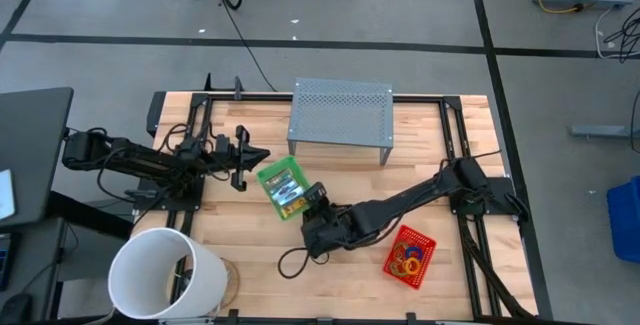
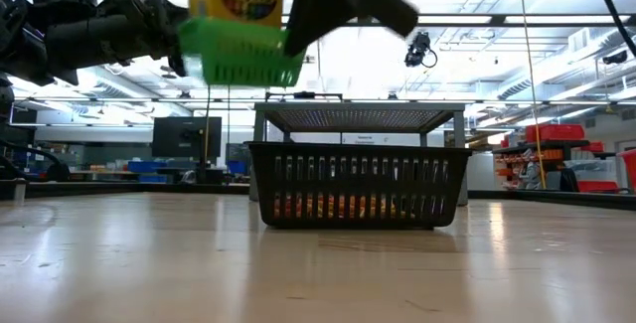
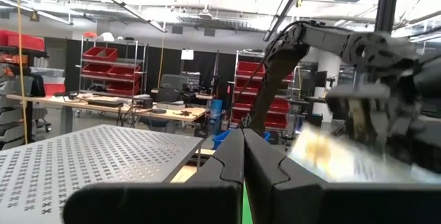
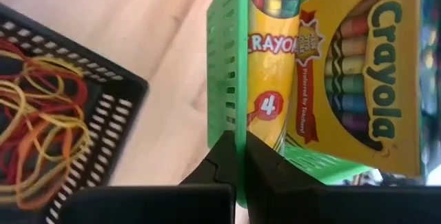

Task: Pick & Place Office Desk Supplies
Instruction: Put the green bin on the shelf

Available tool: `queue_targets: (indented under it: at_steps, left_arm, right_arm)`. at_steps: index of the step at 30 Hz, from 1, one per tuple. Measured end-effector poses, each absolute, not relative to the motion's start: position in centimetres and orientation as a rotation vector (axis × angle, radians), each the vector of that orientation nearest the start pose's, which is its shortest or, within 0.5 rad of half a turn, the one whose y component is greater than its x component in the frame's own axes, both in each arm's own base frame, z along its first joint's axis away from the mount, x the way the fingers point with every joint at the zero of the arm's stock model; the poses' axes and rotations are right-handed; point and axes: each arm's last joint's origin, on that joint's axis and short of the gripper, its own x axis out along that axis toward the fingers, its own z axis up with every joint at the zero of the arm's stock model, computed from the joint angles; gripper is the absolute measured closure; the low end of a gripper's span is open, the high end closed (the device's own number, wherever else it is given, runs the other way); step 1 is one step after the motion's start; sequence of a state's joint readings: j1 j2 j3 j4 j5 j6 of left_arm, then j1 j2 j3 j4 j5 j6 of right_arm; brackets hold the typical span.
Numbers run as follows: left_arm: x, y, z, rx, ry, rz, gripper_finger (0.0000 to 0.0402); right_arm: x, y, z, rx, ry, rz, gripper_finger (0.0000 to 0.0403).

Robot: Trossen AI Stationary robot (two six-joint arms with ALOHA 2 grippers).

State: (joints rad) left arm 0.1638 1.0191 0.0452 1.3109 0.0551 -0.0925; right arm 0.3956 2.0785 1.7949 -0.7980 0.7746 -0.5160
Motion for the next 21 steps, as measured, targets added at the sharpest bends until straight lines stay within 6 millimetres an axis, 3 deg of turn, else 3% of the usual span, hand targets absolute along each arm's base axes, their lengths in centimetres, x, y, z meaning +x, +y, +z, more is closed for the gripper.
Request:
queue_targets:
  at_steps: [10,21]
  left_arm:
    - [15.8,2.4,19.1,-0.054,-0.338,0.085,0.0400]
    - [15.8,2.3,19.1,-0.053,-0.336,0.043,0.0400]
  right_arm:
    - [40.9,13.4,28.4,-0.977,1.096,-0.189,0.0396]
    - [40.8,9.0,29.3,-0.826,1.189,-0.317,0.0396]
